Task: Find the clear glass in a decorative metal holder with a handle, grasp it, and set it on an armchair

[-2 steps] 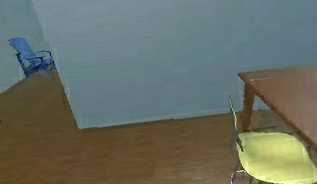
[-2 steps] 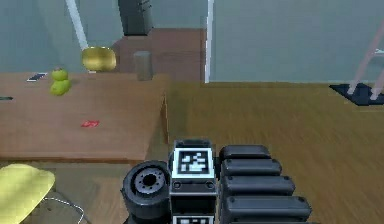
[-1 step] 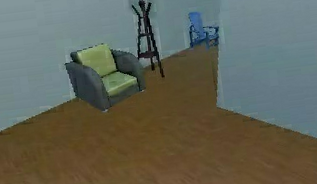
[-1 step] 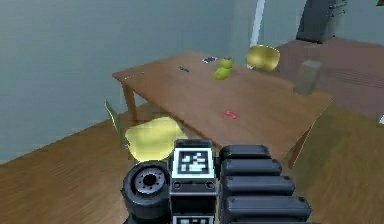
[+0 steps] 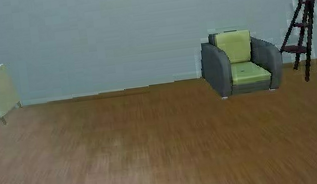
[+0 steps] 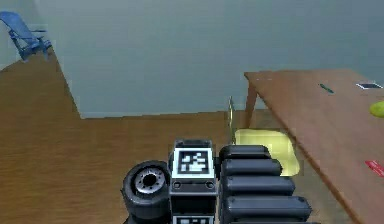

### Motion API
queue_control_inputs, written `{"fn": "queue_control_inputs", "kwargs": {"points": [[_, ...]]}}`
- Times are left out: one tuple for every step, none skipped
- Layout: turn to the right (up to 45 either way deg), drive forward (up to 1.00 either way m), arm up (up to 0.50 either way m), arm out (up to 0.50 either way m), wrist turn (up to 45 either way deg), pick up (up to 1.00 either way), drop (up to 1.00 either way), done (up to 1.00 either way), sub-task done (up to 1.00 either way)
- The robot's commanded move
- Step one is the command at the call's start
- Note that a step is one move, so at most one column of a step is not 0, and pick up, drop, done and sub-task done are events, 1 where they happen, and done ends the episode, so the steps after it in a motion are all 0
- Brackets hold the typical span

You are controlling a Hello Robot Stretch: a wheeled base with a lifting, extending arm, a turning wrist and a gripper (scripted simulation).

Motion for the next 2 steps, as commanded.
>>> {"fn": "queue_control_inputs", "kwargs": {"points": [[0.0, 0.65, 0.00, 0.00, 0.0, 0.00, 0.00, 0.00, 0.00], [-45.0, 0.00, 0.00, 0.00, 0.0, 0.00, 0.00, 0.00, 0.00]]}}
